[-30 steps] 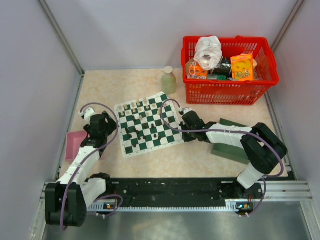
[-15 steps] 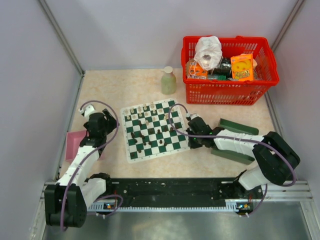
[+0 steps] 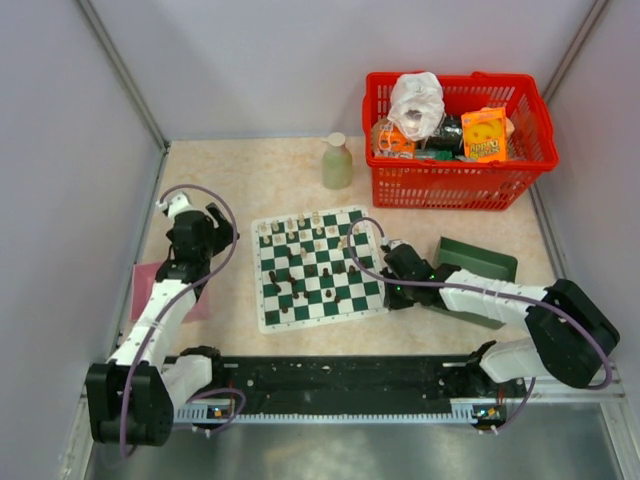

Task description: Set up the chess pieces on the board

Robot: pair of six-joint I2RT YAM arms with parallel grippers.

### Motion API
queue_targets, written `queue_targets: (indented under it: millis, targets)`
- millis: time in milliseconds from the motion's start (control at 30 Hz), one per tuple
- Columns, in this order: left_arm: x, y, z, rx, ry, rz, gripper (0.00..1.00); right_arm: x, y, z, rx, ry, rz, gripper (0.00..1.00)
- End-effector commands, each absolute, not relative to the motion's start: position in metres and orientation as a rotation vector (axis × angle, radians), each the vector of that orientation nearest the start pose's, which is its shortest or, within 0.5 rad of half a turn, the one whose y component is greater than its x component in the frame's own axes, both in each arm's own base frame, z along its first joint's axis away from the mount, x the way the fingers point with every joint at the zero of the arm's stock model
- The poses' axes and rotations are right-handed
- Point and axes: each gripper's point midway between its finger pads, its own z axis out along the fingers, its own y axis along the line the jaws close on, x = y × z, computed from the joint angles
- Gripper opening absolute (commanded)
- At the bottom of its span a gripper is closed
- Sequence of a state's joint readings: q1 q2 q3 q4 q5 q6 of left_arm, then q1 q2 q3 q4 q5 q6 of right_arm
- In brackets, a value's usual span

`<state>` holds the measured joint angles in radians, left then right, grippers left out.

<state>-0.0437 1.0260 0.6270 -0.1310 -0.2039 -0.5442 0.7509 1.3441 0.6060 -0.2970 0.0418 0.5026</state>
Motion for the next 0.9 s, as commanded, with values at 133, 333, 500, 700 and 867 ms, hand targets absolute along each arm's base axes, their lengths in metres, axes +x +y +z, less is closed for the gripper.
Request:
queue_targets:
  millis: [133, 333, 500, 700, 867]
  targets:
    - [0.338, -0.002, 0.169, -0.6, 1.977, -0.161, 0.87, 0.142, 0.186, 0.0, -0.385, 2.815, 0.386, 0.0]
    - [0.338, -0.004, 0.177, -0.584, 1.984, -0.17, 0.87, 0.142, 0.186, 0.005, -0.382, 2.828, 0.375, 0.0]
    - [0.34, -0.01, 0.179, -0.575, 2.009, -0.197, 0.88, 0.154, 0.189, 0.018, -0.367, 2.827, 0.317, 0.18]
    - [0.339, -0.011, 0.182, -0.558, 2.041, -0.187, 0.91, 0.204, 0.203, 0.071, -0.39, 2.695, 0.196, 0.5]
    - [0.341, -0.012, 0.183, -0.542, 2.07, -0.184, 0.92, 0.272, 0.221, 0.121, -0.339, 2.555, 0.131, 0.53]
